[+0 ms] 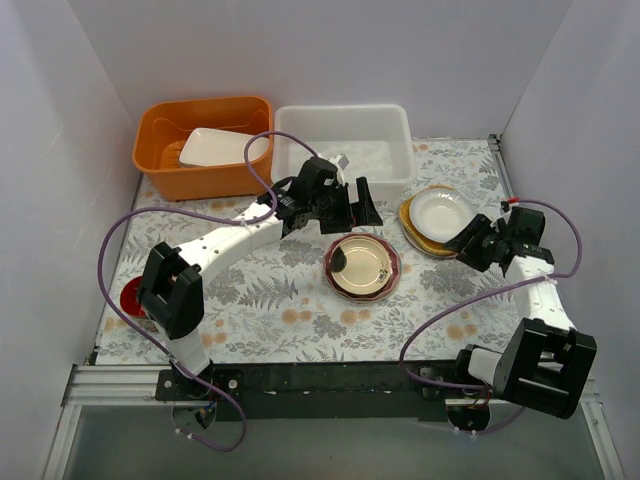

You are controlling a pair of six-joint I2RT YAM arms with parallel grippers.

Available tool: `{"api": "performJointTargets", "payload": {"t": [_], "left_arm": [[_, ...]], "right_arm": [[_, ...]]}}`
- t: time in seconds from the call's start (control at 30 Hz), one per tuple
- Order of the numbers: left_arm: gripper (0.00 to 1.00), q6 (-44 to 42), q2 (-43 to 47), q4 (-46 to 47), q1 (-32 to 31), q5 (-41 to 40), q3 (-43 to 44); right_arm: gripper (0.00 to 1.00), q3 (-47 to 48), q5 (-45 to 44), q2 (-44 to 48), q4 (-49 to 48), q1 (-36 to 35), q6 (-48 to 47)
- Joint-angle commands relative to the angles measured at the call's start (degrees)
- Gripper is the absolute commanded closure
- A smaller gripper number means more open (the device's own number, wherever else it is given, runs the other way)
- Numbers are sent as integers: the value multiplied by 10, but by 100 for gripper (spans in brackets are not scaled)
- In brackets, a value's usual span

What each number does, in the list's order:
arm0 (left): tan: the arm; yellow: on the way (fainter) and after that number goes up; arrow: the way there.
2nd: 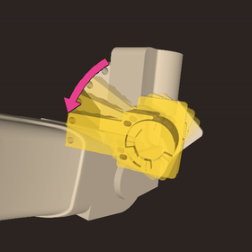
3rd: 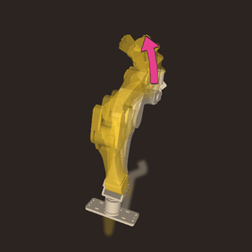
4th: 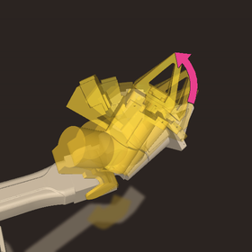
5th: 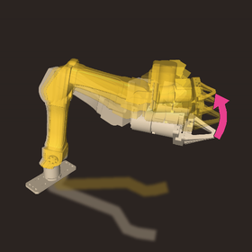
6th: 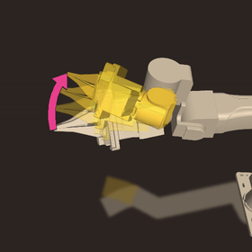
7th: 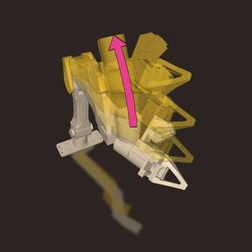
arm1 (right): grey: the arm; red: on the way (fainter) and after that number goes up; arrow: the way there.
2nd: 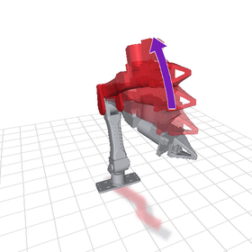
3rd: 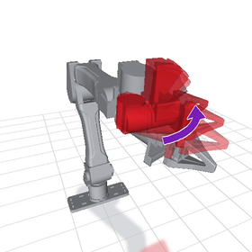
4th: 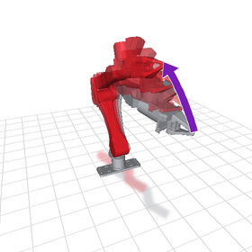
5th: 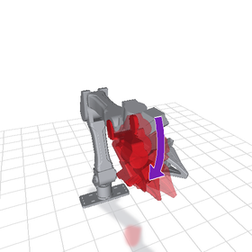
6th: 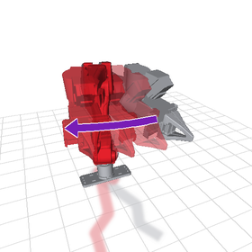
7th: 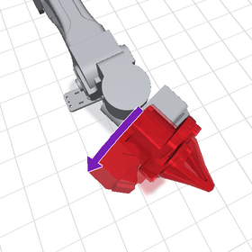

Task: Place the plates into the plastic bin on the countertop
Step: Pick up the plate at the center of the board.

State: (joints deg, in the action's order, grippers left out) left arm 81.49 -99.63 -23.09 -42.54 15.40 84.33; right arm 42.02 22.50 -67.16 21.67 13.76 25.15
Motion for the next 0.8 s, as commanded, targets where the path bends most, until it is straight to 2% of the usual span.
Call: {"api": "performJointTargets", "payload": {"t": [0.0, 0.13, 0.23, 0.47, 0.77], "left_arm": [[2, 4, 14, 0, -6, -15, 8], [2, 4, 20, 5, -7, -18, -10], [2, 4, 20, 7, -8, -15, -19], [2, 2, 20, 11, -10, -15, -31], [2, -3, 17, 14, -10, -15, -51]], "right_arm": [[40, 32, 26, -17, -25, 50, -3], [40, 29, 51, -37, -53, 105, -5], [40, 38, 47, -57, -69, 117, -4], [48, 64, 59, -118, -113, 125, 15], [50, 87, 61, -195, -153, 127, 21]]}}
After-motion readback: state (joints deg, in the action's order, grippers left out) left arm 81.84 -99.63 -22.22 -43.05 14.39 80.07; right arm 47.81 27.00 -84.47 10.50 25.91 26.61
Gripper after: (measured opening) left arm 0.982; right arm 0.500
